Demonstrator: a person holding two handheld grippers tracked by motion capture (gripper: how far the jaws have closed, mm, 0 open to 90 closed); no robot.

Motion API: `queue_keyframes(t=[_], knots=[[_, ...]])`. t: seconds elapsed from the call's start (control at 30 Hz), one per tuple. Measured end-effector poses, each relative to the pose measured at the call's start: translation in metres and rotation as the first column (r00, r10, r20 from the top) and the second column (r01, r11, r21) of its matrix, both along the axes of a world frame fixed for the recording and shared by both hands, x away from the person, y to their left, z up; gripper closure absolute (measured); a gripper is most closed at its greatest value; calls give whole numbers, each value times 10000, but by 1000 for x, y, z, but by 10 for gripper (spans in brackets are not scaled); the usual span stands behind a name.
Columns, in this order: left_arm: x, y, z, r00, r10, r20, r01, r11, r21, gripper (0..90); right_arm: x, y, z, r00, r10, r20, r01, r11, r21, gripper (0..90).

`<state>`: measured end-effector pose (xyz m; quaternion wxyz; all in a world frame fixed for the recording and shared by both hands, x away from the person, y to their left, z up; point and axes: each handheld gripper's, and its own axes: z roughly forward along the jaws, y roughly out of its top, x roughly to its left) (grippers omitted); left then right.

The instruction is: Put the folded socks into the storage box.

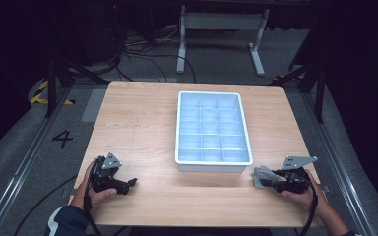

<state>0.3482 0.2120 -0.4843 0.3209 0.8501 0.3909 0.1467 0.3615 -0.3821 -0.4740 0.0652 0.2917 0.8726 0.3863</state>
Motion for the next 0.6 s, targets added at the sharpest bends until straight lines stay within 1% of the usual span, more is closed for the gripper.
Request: queue_keyframes(t=[0.13,0.17,0.3,0.43,0.6], knots=[[0,0,0,10000,0,-2,0,10000,-1,3,0,-1,0,9999,82,-126,-79,9998,188,650],[0,0,0,10000,-6,-18,6,10000,9,4,0,-2,-1,9999,124,-65,-123,9997,190,660],[0,0,0,10000,2,0,-2,10000,-7,4,-1,-2,-1,9999,142,-25,-142,9996,244,670],[0,0,0,10000,-7,-19,7,10000,11,3,-1,-5,-1,10000,92,-37,-90,9989,462,674],[0,0,0,10000,7,-3,-7,10000,-7,3,-3,-8,2,9999,22,111,-29,9982,603,674]])
